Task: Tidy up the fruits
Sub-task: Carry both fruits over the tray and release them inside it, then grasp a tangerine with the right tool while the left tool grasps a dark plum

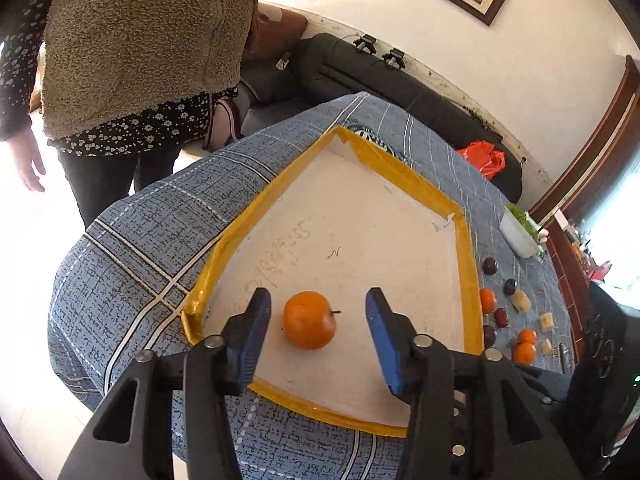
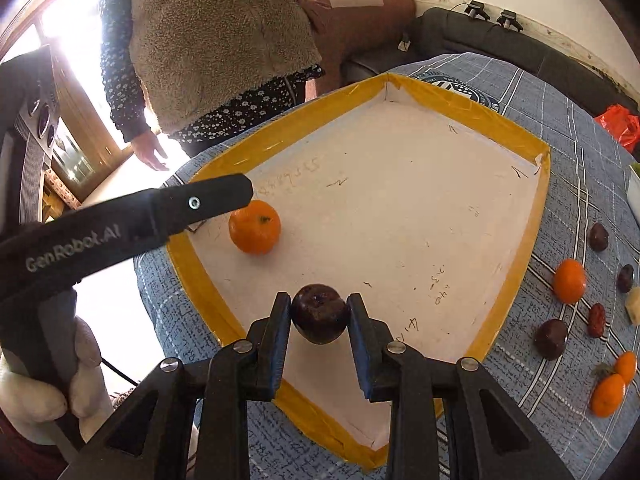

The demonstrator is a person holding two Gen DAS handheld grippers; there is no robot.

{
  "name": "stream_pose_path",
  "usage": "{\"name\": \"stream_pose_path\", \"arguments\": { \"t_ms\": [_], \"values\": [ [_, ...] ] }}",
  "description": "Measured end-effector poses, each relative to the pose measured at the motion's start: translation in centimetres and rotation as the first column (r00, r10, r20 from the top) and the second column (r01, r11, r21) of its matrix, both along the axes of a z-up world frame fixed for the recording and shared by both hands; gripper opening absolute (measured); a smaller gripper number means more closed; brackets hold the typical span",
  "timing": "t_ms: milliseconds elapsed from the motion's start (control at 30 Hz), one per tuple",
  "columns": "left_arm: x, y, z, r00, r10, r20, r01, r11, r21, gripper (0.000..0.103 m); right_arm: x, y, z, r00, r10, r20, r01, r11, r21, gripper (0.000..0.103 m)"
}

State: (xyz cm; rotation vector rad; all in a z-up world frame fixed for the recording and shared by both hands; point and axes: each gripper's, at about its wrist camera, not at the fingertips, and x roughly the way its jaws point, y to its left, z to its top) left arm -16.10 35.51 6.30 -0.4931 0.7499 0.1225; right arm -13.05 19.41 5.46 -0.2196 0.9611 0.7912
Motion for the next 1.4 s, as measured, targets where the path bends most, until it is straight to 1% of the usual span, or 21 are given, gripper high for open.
{"name": "stream_pose_path", "arguments": {
  "t_ms": [133, 167, 233, 300, 333, 367, 433, 533, 633, 700, 767, 800, 833, 900, 933, 1033, 1100, 1167, 1200, 1300, 1400],
  "values": [
    [-1.2, 0.7, 1.2, 0.999, 0.026, 0.044, -0.024, 0.999, -0.035, 0.065, -0.3, -1.4, 1.4, 0.999, -0.026, 0.019, 0.025, 0.999, 0.048, 0.044],
    [-1.4, 0.7, 1.4, 0.998, 0.027, 0.051, -0.025, 0.999, -0.04, 0.067, -0.5, -2.1, 1.9, 0.999, -0.036, 0.024, 0.034, 0.998, 0.06, 0.044],
    [-1.8, 0.4, 2.0, 0.998, 0.031, 0.059, -0.029, 0.999, -0.039, 0.076, -0.7, -3.3, 2.8, 0.997, -0.059, 0.039, 0.056, 0.995, 0.079, 0.044],
    [-2.2, -0.4, 2.8, 0.997, 0.024, 0.068, -0.023, 1.0, -0.02, 0.08, -0.8, -5.8, 4.2, 0.993, -0.101, 0.06, 0.094, 0.989, 0.113, 0.045],
    [-2.4, -1.1, 3.3, 0.997, 0.006, 0.082, -0.005, 1.0, -0.012, 0.083, -0.8, -7.2, 4.9, 0.989, -0.128, 0.069, 0.119, 0.985, 0.127, 0.051],
    [-2.4, -1.8, 3.7, 0.996, -0.014, 0.091, 0.015, 1.0, -0.011, 0.083, -0.6, -9.2, 5.7, 0.983, -0.169, 0.079, 0.156, 0.976, 0.149, 0.06],
    [-2.3, -3.1, 4.2, 0.994, -0.059, 0.096, 0.06, 0.998, -0.007, 0.083, 0.0, -13.4, 6.7, 0.962, -0.257, 0.094, 0.237, 0.954, 0.185, 0.07],
    [-1.8, -5.6, 4.4, 0.986, -0.143, 0.091, 0.143, 0.99, 0.002, 0.083, 0.4, -18.7, 6.8, 0.927, -0.362, 0.102, 0.341, 0.923, 0.181, 0.07],
    [-0.8, -9.4, 4.3, 0.968, -0.237, 0.079, 0.235, 0.971, 0.034, 0.083, 1.2, -23.4, 4.9, 0.89, -0.453, 0.048, 0.442, 0.884, 0.151, 0.07],
    [-0.2, -11.6, 4.0, 0.957, -0.283, 0.066, 0.28, 0.959, 0.049, 0.083, 1.4, -24.6, 3.7, 0.884, -0.467, 0.008, 0.462, 0.876, 0.141, 0.066],
    [0.5, -14.1, 3.6, 0.938, -0.343, 0.049, 0.34, 0.938, 0.062, 0.083, 1.8, -24.8, 2.1, 0.888, -0.46, -0.014, 0.458, 0.881, 0.119, 0.062],
    [0.9, -15.4, 3.4, 0.929, -0.368, 0.039, 0.365, 0.928, 0.071, 0.077, 2.1, -24.7, 1.7, 0.891, -0.454, -0.019, 0.453, 0.885, 0.111, 0.061],
    [1.3, -16.6, 3.2, 0.919, -0.394, 0.024, 0.391, 0.916, 0.086, 0.065, 2.3, -24.5, 1.1, 0.895, -0.446, -0.022, 0.446, 0.889, 0.101, 0.058],
    [2.3, -18.9, 2.6, 0.897, -0.442, -0.022, 0.442, 0.889, 0.12, 0.05, 3.0, -23.9, 0.0, 0.902, -0.43, -0.024, 0.431, 0.899, 0.083, 0.052],
    [3.0, -20.2, 2.1, 0.888, -0.457, -0.05, 0.459, 0.876, 0.15, 0.049, 3.2, -24.3, -0.2, 0.904, -0.428, -0.023, 0.428, 0.9, 0.082, 0.051],
    [4.6, -22.0, 1.3, 0.883, -0.459, -0.096, 0.468, 0.86, 0.201, 0.049, 4.3, -24.0, -1.1, 0.904, -0.428, -0.012, 0.428, 0.901, 0.069, 0.051],
    [6.0, -22.6, 0.6, 0.879, -0.459, -0.126, 0.476, 0.854, 0.21, 0.049, 5.0, -23.9, -1.5, 0.905, -0.426, -0.021, 0.426, 0.902, 0.07, 0.05],
    [7.5, -23.5, -0.2, 0.876, -0.455, -0.157, 0.481, 0.845, 0.235, 0.049, 5.4, -24.0, -2.0, 0.907, -0.421, -0.027, 0.422, 0.904, 0.073, 0.04],
    [7.9, -23.5, -0.5, 0.875, -0.455, -0.167, 0.484, 0.841, 0.242, 0.049, 5.6, -24.0, -2.2, 0.907, -0.42, -0.029, 0.421, 0.904, 0.071, 0.038],
    [9.3, -24.3, -1.8, 0.868, -0.451, -0.208, 0.495, 0.824, 0.275, 0.049, 5.8, -24.6, -2.7, 0.908, -0.415, -0.053, 0.419, 0.902, 0.106, 0.037],
    [10.2, -24.9, -3.1, 0.859, -0.449, -0.246, 0.506, 0.816, 0.279, 0.047, 5.7, -25.1, -3.1, 0.909, -0.411, -0.066, 0.416, 0.899, 0.138, 0.037]
  ]
}}
